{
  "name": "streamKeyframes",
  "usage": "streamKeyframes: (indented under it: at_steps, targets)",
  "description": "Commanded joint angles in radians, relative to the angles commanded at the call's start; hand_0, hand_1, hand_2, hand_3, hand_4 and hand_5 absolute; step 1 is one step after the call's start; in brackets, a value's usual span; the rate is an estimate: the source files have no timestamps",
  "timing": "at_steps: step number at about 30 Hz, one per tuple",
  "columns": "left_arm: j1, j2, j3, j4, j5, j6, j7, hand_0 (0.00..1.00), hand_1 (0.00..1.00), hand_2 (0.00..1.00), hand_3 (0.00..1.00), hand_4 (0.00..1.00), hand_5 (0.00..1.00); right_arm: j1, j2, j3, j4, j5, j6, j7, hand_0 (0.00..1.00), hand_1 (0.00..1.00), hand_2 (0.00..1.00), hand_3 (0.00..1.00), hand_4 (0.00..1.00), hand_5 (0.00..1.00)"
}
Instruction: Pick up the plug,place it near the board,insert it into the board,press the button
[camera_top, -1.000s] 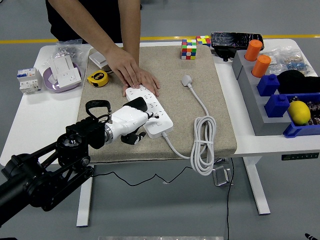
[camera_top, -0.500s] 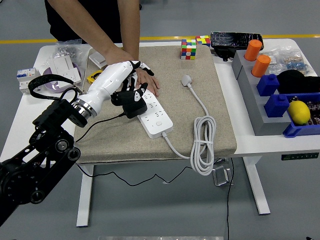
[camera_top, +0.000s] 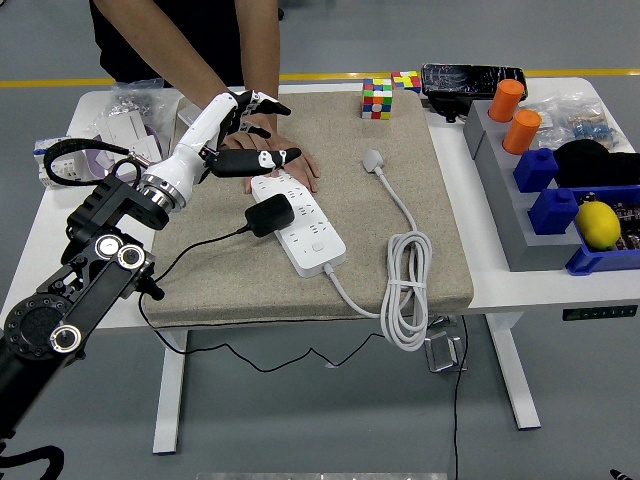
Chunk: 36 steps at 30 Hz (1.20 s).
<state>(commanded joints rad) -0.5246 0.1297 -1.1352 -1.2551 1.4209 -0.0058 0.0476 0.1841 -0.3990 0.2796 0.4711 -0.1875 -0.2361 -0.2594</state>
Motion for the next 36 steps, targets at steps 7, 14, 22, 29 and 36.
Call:
streamKeyframes:
  at_steps: [7, 14, 22, 29, 36]
  targets:
    - [-0.043, -0.015, -0.001, 0.137, -0.145, -0.047, 0.033, 0.998, 0.998, 0.998, 0.998, 0.998, 0.391, 0.002, -0.001, -0.003, -0.001, 0.002, 0.000, 0.000, 0.916, 0.803, 0.766, 0.776, 0.998, 0.807]
    - [-0.073, -0.013, 0.036, 0.186, 0.034, -0.029, 0.054, 0.998, 0.998, 0.998, 0.998, 0.998, 0.364, 0.006, -0.002, -0.003, 0.000, 0.003, 0.000, 0.000, 0.918, 0.804, 0.767, 0.775, 0.998, 0.808]
    - [-0.108, -0.014, 0.120, 0.261, 0.302, -0.012, 0.057, 0.893, 0.924, 0.893, 0.899, 0.998, 0.238, 0.011, -0.003, -0.005, 0.000, 0.004, 0.000, 0.000, 0.916, 0.803, 0.767, 0.773, 0.998, 0.802]
    - [-0.119, -0.019, 0.185, 0.309, 0.401, 0.001, 0.054, 0.839, 0.858, 0.837, 0.844, 0.998, 0.225, 0.012, -0.004, -0.009, 0.000, 0.005, 0.000, 0.000, 0.916, 0.803, 0.767, 0.772, 0.998, 0.801]
    - [-0.119, -0.031, 0.210, 0.342, 0.416, 0.014, 0.051, 0.827, 0.851, 0.826, 0.842, 0.998, 0.214, 0.010, -0.003, -0.010, 0.000, 0.004, 0.000, 0.000, 0.916, 0.803, 0.767, 0.771, 0.998, 0.800]
